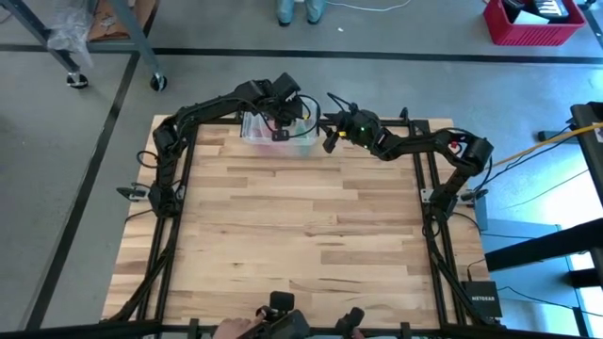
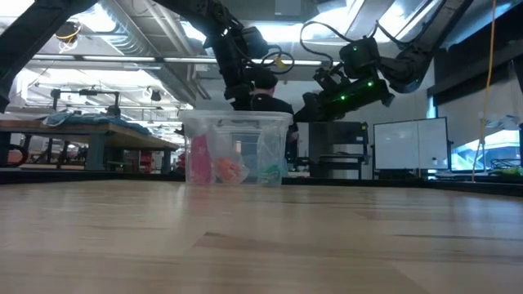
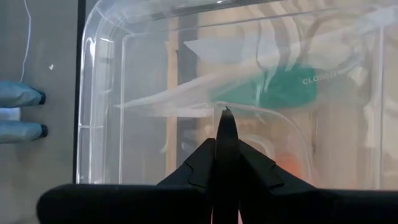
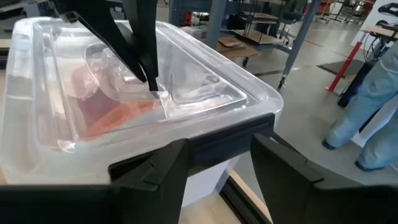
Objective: Roll bandage
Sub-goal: Close the transparent bin
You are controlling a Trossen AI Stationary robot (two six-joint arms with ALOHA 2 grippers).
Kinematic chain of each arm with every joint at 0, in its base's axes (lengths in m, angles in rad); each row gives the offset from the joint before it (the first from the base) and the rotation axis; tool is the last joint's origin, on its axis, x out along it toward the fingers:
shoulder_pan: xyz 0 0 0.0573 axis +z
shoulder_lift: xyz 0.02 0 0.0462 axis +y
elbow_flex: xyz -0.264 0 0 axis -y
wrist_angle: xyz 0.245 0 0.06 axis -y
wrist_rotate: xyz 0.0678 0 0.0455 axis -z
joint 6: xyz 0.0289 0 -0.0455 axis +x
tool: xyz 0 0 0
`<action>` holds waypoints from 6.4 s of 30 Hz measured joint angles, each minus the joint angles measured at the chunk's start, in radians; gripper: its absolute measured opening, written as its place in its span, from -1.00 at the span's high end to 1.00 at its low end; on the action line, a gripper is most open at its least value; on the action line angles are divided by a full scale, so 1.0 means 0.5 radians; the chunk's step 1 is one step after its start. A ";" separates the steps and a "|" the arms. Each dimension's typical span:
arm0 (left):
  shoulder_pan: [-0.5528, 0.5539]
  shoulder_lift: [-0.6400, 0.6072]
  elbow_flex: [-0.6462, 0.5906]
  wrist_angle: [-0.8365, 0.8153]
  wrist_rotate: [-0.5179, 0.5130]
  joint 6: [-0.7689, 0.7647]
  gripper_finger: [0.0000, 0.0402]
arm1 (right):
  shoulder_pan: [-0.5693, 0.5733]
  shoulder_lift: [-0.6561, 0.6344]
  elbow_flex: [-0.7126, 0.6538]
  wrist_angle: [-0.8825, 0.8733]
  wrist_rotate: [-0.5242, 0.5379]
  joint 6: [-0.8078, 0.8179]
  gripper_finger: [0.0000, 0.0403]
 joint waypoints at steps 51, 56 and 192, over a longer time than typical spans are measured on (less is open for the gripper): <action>0.584 -1.167 -0.979 0.346 0.167 -0.555 0.27 | 0.106 0.157 0.908 -1.505 -0.312 -0.175 0.10; 0.614 -1.170 -0.986 0.278 0.168 -0.559 0.28 | 0.032 0.025 0.909 -1.849 -0.317 -0.341 0.10; 0.302 -1.289 -2.935 3.327 0.406 -1.108 0.28 | 0.084 0.706 1.164 -1.037 -0.979 0.016 0.10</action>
